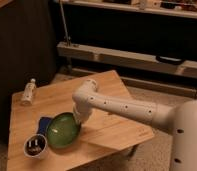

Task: Drag the ceramic bowl in a circle

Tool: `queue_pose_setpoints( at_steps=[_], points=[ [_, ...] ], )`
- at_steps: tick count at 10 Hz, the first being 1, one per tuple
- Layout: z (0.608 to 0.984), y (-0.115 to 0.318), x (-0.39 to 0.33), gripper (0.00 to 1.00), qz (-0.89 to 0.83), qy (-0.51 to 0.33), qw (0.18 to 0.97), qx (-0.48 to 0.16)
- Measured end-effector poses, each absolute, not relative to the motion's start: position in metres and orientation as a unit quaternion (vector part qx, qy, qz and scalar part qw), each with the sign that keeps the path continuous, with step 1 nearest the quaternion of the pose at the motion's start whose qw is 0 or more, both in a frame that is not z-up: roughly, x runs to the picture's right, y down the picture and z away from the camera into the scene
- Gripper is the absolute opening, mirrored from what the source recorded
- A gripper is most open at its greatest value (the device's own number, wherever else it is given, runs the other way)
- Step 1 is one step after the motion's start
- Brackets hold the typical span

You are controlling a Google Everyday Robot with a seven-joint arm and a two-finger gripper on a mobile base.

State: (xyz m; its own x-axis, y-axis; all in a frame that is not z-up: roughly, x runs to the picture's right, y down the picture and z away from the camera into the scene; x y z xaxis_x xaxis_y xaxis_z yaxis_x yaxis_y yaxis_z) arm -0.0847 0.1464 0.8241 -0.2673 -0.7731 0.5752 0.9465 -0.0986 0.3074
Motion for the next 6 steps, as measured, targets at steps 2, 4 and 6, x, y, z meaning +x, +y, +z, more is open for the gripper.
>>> queue_pose_setpoints(
  at_steps=[2,4,6],
  points=[
    [0.853,0.116,-0.054,0.00,-0.720,-0.303,0.604,-0.156],
    [0.878,0.087,-0.007,0.00,-0.697,-0.292,0.630,-0.179],
    [0.894,0.074,0.045,0.00,-0.672,-0.286,0.653,-0.203]
  ],
)
